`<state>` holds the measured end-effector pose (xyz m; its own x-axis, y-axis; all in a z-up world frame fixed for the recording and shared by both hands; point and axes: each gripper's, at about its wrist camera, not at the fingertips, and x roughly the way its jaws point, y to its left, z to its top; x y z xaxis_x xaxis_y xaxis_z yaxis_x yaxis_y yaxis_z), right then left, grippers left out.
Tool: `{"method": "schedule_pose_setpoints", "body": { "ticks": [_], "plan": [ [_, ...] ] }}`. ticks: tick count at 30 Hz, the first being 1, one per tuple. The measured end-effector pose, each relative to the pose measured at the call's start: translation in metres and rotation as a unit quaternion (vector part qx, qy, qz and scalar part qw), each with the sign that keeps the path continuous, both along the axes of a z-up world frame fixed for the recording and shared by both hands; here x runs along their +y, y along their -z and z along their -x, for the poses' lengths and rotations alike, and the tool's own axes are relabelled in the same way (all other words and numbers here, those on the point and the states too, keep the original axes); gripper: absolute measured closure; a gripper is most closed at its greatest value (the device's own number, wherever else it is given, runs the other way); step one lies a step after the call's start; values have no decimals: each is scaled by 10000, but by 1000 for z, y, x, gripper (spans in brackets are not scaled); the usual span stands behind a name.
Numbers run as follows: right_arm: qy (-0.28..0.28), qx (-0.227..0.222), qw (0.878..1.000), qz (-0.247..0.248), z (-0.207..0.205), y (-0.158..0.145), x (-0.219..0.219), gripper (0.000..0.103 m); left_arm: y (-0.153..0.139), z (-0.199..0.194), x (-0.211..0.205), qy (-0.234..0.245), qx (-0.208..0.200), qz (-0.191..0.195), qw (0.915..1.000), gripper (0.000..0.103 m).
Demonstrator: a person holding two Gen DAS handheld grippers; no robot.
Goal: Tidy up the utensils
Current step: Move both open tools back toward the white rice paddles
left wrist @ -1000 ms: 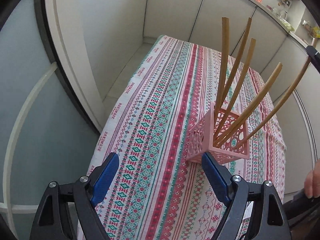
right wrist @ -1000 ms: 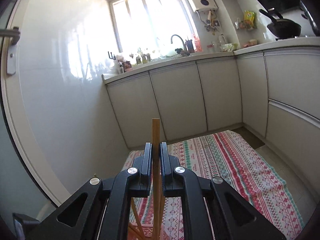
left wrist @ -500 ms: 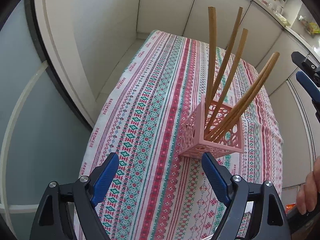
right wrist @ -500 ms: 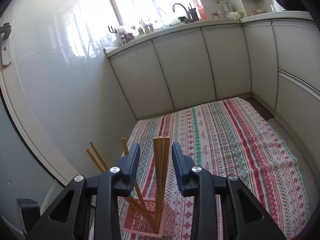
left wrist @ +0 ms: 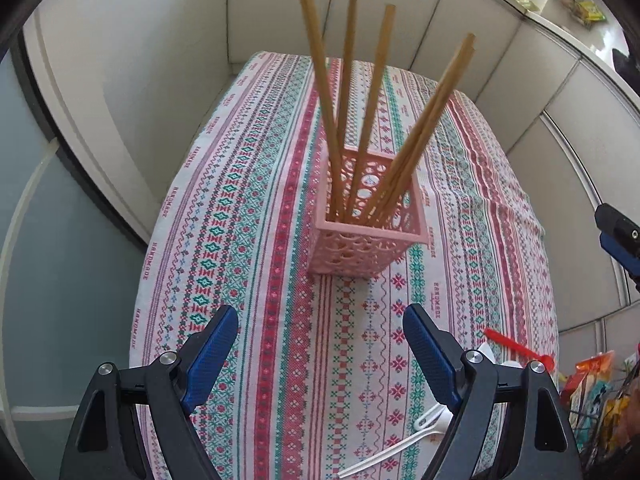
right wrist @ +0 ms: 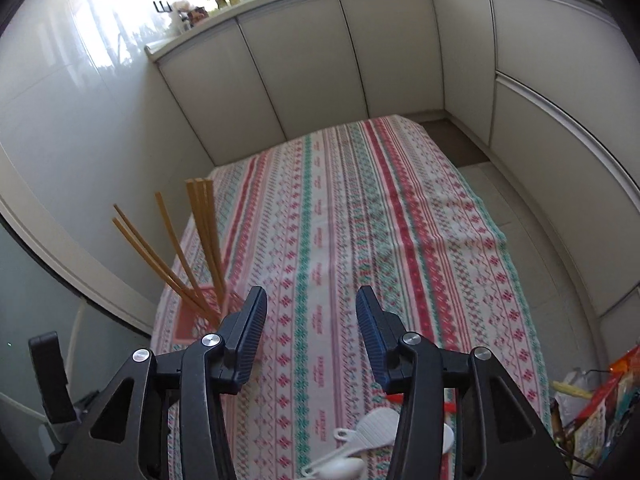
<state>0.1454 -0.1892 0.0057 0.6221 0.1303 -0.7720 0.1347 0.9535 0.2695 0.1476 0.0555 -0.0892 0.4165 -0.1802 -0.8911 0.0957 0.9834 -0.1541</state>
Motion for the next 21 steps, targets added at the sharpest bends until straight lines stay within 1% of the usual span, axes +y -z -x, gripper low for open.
{"method": "schedule_pose_setpoints", "body": {
  "ticks": [4,8,12,15,18,19,21],
  "plan": [
    [61,723,9973,137,19,26,-24,50,13,8,-26,472,181,-154,9986,17],
    [199,1393,9900,59,37,59,-57,49,34,20,-58,1021,376,-381,9933,17],
    [427,2013,9781,-307,52,91,-90,49,55,36,-94,1705,577,-513,9823,17],
    [474,2381,9689,-476,62,112,-109,49,64,45,-118,2154,583,-593,9730,18],
    [508,2709,9579,-804,68,131,-122,49,66,50,-141,2453,535,-633,9659,19],
    [533,2783,9556,-810,70,135,-124,49,67,51,-148,2552,524,-629,9634,20],
    [536,2894,9531,-711,72,140,-127,49,67,53,-162,2764,524,-600,9577,26]
  ]
}}
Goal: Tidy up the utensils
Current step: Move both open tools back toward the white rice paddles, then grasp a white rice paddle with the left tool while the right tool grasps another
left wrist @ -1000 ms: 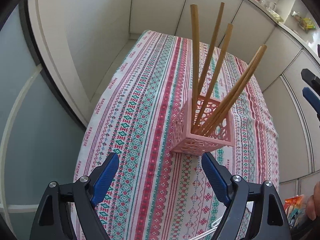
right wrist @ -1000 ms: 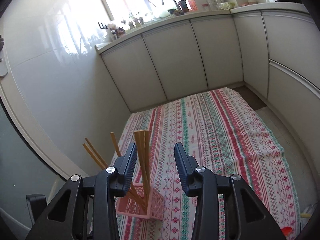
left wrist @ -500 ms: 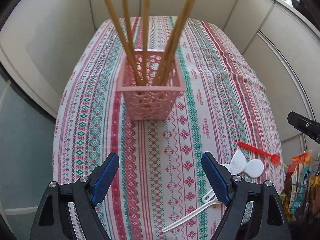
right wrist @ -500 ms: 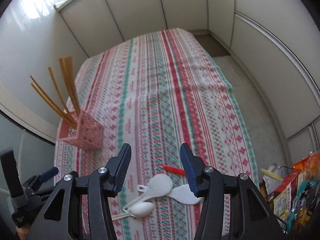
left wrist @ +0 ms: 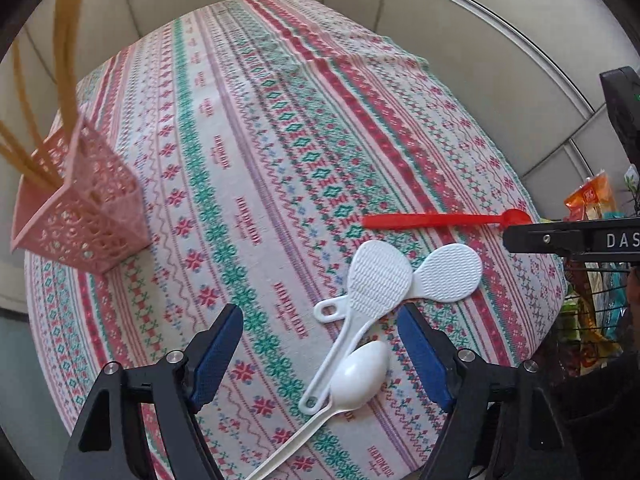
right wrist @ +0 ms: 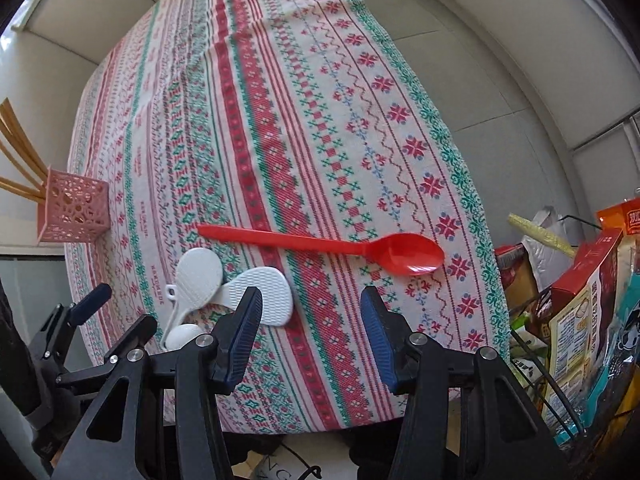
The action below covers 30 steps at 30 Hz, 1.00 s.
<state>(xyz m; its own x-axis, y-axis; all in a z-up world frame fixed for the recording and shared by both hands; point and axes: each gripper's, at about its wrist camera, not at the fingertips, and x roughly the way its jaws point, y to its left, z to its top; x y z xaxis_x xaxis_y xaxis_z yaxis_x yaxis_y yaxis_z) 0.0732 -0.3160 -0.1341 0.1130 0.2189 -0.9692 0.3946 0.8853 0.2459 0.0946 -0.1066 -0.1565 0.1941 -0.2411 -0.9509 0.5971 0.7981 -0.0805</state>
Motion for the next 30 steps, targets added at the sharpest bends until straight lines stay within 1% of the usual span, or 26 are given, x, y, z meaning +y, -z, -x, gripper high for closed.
{"method": "schedule_pose_setpoints", "body": {
  "ticks": [1,3,5,9,13,17,25,27,30],
  "plan": [
    [-21,37,10000,7,1,2,-1,49,1,1,-7,119,-2,-7,9999,28],
    [4,93,9999,-84,2,6,-4,49,3,2,-20,317,-38,-72,9995,36],
    [45,115,9997,-192,1,7,-6,49,7,3,-33,542,-96,-174,9983,41],
    [173,104,9994,-295,1,8,-14,49,13,5,-51,958,-385,-459,9936,42],
    [267,142,9988,-390,1,12,-20,49,19,5,-61,1205,-232,-522,9911,46],
    [273,215,9987,-361,1,15,-24,49,27,3,-69,1249,-168,-661,9898,55],
    [291,217,9985,-404,2,17,-27,49,27,-14,-67,939,-13,-475,9944,56],
    [287,208,9985,-408,3,17,-26,49,23,-17,-64,876,-64,-412,9953,56],
    [283,217,9985,-411,3,17,-24,49,9,-25,-51,698,-145,-203,9973,56]
  ]
}}
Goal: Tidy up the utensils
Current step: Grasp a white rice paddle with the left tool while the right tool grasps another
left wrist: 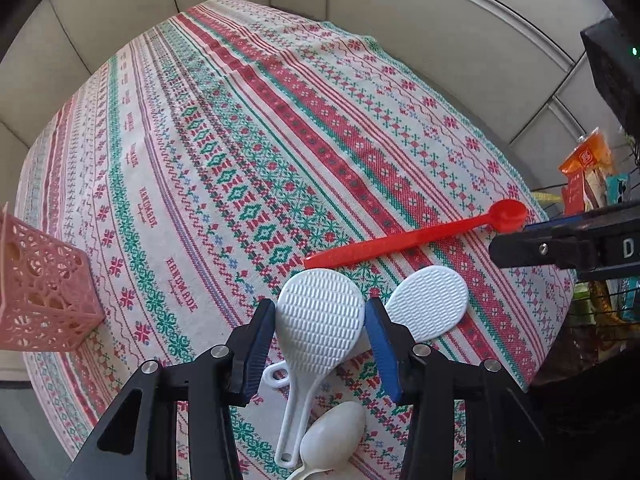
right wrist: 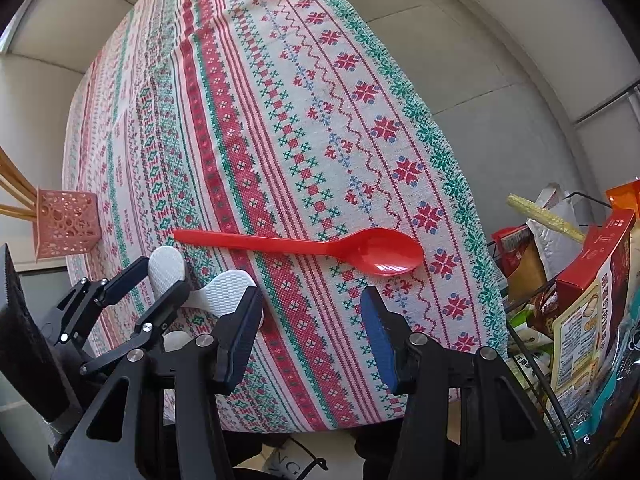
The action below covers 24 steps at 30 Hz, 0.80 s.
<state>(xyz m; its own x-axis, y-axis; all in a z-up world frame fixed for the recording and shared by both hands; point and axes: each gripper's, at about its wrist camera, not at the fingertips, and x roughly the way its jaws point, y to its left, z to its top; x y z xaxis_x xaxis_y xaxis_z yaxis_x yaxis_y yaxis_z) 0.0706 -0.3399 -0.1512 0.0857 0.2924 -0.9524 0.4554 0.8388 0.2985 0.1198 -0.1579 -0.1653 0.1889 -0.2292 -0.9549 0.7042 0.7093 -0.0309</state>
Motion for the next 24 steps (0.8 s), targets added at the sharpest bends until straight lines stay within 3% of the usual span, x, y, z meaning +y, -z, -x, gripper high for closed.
{"method": "schedule_pose_setpoints", "body": {
  "ticks": [6,12,17,24],
  "plan": [
    [-73,8,9999,-106,-1,2,8,49,-28,-9,20,-457,-232,477,9975,56],
    [-107,123,9978,-646,0,17,16,51,-55,-6,37,-817,-524,1013,9901,56],
    [-128,203,9977,-637,-2,27,24,68,-66,-6,48,-971,-646,1261,9851,56],
    [-293,2,9966,-767,-8,29,38,78,-73,-5,67,-1127,-744,1396,9810,56]
  ]
}}
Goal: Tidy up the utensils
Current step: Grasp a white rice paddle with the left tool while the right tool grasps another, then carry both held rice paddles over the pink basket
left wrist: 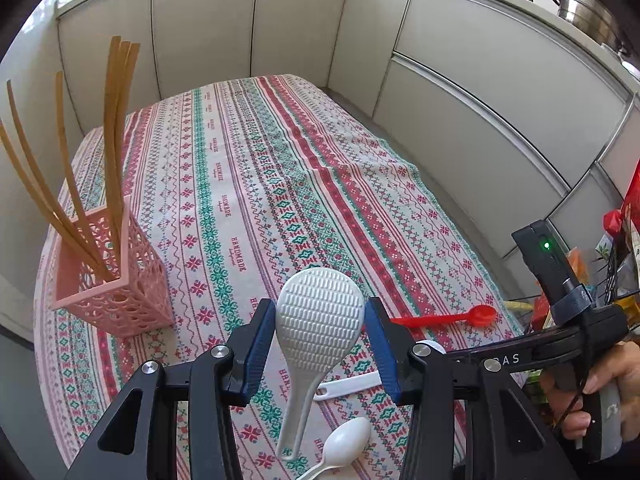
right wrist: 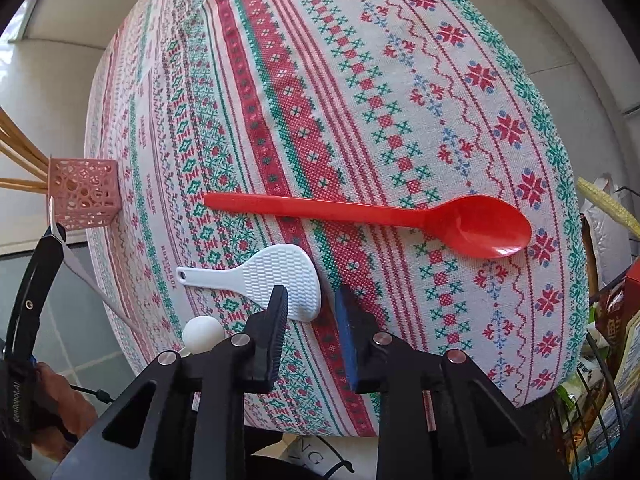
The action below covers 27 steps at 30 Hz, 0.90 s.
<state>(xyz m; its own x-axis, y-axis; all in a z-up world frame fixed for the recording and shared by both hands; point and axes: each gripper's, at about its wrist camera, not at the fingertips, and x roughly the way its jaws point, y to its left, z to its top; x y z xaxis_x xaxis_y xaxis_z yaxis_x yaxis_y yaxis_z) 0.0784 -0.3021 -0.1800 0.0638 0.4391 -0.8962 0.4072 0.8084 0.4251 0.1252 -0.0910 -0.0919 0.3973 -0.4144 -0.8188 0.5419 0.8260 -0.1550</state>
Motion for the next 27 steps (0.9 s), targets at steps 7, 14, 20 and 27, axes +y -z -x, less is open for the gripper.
{"method": "schedule_pose_setpoints", "body": {
  "ticks": [7,14,20,27],
  "plan": [
    [152,-191,9994,-265,-3,6,6,92,-2,-1,16,-213,-124,37,9997,56],
    [127,-872,9960,-133,-9,-25,9,98,-21,0,39,-478,-466,350,9972,56],
    [-132,-1597,9860,469,-16,-74,25,100,-48,-1,72,-929,-958,939,9866,56],
    [-355,-2333,9667,988,-20,-122,35,100,-80,-7,123,-1716,-1595,1790,9555,56]
  ]
}}
